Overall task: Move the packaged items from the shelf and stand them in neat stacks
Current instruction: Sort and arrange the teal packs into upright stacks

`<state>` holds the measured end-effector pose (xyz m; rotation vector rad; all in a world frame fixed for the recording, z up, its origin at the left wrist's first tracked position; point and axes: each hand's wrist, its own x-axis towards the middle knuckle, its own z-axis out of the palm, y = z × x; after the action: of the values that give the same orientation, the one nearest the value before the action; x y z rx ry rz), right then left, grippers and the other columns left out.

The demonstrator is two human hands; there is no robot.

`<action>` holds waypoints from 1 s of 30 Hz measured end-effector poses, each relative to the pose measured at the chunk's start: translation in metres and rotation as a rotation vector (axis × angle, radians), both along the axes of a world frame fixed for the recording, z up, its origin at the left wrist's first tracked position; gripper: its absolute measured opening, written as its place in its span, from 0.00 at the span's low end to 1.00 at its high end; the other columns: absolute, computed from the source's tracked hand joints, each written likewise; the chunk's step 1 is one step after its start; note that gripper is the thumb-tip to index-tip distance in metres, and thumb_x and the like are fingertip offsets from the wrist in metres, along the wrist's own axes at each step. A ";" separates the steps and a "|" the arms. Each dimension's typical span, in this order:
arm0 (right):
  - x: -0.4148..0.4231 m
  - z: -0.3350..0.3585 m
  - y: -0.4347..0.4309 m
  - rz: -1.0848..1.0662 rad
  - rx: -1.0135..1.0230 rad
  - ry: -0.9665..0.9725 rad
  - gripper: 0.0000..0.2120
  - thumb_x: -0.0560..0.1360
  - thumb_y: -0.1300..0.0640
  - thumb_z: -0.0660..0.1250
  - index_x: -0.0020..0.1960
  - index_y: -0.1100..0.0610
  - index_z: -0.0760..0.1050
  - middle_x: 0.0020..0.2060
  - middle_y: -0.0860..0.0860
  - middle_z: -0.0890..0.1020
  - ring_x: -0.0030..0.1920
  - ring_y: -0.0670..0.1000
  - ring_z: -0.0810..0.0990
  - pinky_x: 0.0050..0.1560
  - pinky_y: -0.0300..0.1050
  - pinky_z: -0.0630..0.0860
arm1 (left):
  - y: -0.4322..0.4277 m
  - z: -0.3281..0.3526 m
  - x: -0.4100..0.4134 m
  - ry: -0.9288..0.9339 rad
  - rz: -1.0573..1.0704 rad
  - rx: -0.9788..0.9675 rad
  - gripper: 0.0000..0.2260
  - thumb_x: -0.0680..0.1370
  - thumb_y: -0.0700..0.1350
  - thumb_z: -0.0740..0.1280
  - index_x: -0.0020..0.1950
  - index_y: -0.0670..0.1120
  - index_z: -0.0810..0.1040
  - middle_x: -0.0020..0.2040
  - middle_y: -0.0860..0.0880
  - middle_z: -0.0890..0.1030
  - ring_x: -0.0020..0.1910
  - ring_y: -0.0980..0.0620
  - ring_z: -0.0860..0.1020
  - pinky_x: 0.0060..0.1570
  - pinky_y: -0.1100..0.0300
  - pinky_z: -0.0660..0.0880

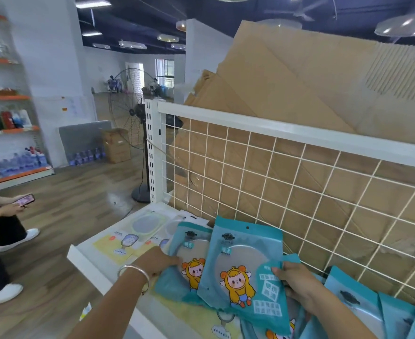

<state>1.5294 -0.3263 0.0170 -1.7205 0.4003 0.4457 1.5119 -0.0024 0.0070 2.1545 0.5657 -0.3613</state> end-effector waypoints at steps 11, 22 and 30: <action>-0.007 0.002 0.005 -0.039 -0.054 -0.031 0.11 0.80 0.59 0.60 0.53 0.66 0.75 0.41 0.58 0.83 0.38 0.52 0.81 0.30 0.39 0.75 | 0.016 0.005 0.001 -0.098 0.033 -0.581 0.09 0.73 0.41 0.72 0.47 0.36 0.79 0.43 0.41 0.82 0.42 0.44 0.81 0.41 0.56 0.79; -0.014 0.027 0.043 -0.161 -0.019 -0.241 0.09 0.81 0.56 0.58 0.50 0.56 0.77 0.44 0.55 0.84 0.47 0.57 0.83 0.52 0.56 0.78 | 0.033 0.002 -0.011 -0.508 0.158 -0.552 0.12 0.74 0.47 0.71 0.31 0.47 0.78 0.33 0.46 0.75 0.37 0.47 0.73 0.43 0.54 0.68; -0.029 0.060 0.066 -0.313 0.078 -0.413 0.09 0.81 0.59 0.57 0.45 0.57 0.74 0.39 0.51 0.79 0.37 0.49 0.77 0.34 0.43 0.70 | 0.041 0.013 -0.010 -0.547 0.162 -0.607 0.14 0.75 0.54 0.69 0.48 0.44 0.81 0.49 0.40 0.83 0.52 0.36 0.80 0.56 0.38 0.75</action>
<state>1.5005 -0.2607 0.0771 -1.5892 0.3371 -0.1206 1.5017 0.0385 0.0204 1.5119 0.2629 0.1408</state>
